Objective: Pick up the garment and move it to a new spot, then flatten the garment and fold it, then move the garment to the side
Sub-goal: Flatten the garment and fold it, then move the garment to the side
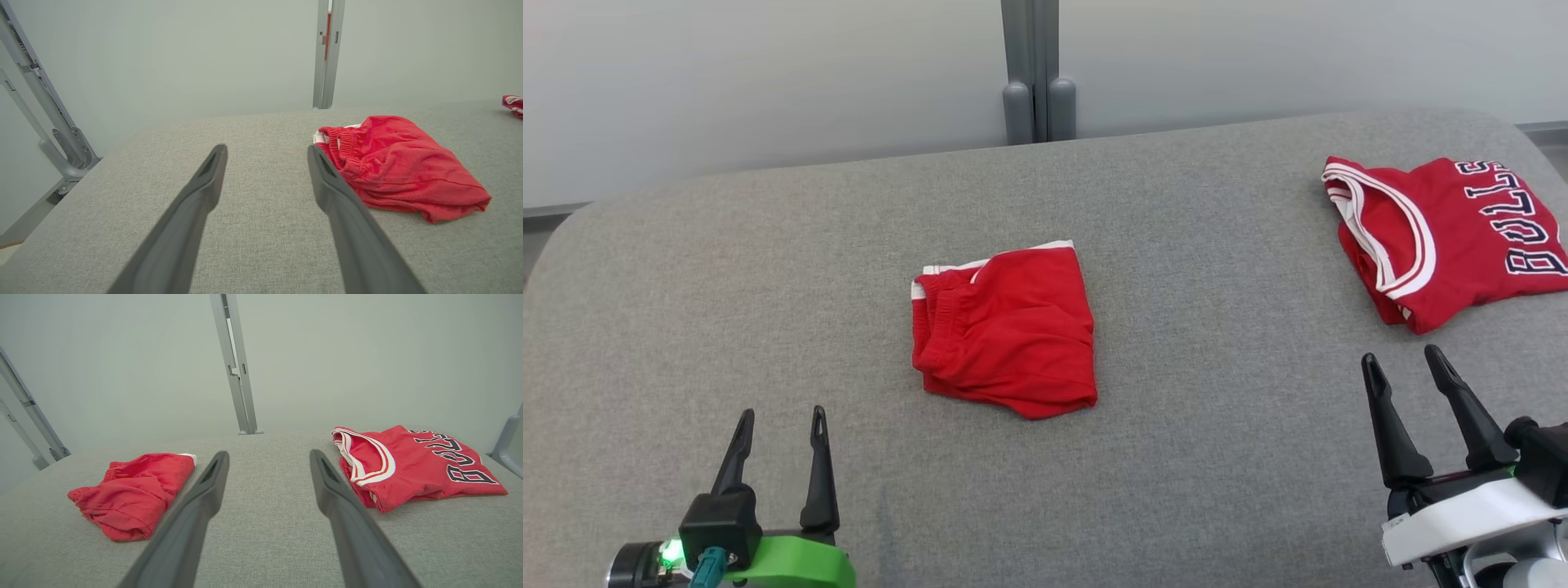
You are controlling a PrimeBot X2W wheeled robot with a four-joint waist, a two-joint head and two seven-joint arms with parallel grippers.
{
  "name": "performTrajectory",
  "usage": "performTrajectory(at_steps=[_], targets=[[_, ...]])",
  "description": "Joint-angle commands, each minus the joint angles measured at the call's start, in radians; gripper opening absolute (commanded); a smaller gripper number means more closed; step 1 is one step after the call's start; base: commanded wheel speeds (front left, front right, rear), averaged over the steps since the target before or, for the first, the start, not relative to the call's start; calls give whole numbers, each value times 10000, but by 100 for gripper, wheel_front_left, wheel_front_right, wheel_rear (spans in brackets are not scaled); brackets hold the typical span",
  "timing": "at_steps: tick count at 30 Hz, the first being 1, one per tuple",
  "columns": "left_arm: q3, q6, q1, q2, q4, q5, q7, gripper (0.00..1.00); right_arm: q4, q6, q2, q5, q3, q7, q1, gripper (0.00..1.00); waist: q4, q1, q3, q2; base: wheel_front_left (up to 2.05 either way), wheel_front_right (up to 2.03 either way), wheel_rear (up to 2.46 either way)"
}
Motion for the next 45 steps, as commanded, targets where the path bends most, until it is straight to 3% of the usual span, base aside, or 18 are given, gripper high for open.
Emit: performTrajectory(at_steps=[1, 33, 40, 45], targets=[[3, -8, 209, 38, 65, -76, -34, 100, -61, -4, 25, -71, 15, 59, 168, 100, 49, 0, -218, -1, 0, 0, 0], [-52, 76, 124, 190, 100, -159, -41, 100, -262, -4, 1, -224, -158, 465, 424, 100, 87, 0, -370, -1, 0, 0, 0], [-117, -91, -842, 53, -305, 85, -36, 100, -337, -4, -177, -16, -527, 735, -221, 100, 786, 0, 860, -1, 0, 0, 0], [1, -220, -1749, -284, -653, 422, -36, 100, 75, -4, -488, 176, -182, 1033, -1306, 100, 1441, 0, 2045, -1, 0, 0, 0]])
